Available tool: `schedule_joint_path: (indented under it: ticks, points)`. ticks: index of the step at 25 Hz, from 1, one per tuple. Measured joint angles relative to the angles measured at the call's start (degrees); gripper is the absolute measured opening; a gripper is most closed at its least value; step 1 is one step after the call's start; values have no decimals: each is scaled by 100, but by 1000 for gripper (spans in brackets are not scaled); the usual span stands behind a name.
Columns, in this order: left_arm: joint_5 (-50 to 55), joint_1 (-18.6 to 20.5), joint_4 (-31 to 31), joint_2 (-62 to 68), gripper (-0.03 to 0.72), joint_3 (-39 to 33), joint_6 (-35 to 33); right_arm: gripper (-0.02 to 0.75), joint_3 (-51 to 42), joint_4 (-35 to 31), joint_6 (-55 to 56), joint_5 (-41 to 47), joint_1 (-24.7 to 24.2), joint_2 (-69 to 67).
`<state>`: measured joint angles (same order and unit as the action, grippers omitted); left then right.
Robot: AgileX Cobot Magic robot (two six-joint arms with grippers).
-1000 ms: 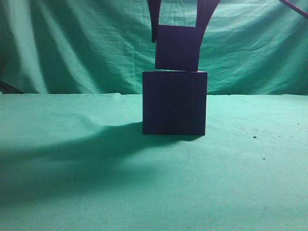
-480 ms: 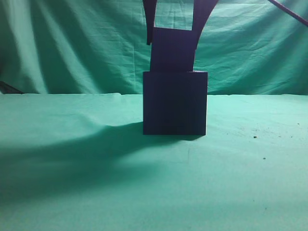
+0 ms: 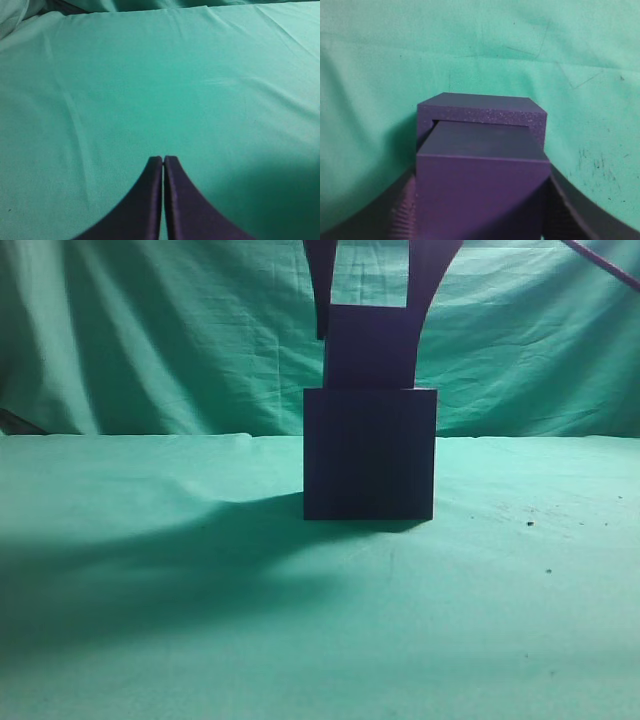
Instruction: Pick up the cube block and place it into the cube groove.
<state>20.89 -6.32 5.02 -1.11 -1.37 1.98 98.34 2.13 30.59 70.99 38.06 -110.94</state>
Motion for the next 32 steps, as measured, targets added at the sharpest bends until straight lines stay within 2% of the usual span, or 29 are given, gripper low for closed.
schedule_joint_path:
  ticks: [10, 11, 14, 19, 22, 25, 27, 29, 32]
  points:
    - [0, 0, 0, 0, 0, 0, 0, 436, 0, -92, -558, 0, 0, -155]
    - [0, 0, 0, 0, 0, 0, 0, 491, 0, -92, -614, 0, 0, -155]
    - [0, 0, 0, 0, 0, 0, 0, 590, 161, -92, -704, 0, 0, -155]
    - [0, 0, 0, 0, 0, 0, 0, 578, 659, -57, -825, 0, 0, -97]
    - [0, 0, 0, 0, 0, 0, 0, 421, 778, 49, -875, 11, 0, 150]
    - [0, 0, 0, 0, 0, 0, 0, 197, 777, 136, -1084, 36, 0, 563]
    - [0, 0, 0, 0, 0, 0, 0, 76, 777, 136, -1154, 56, 0, 938]
    - [0, 0, 0, 0, 0, 0, 0, 0, 691, 171, -1183, 56, 0, 1350]
    - [0, 0, 0, 0, 0, 0, 0, 0, 331, 357, -1187, 69, 0, 2045]
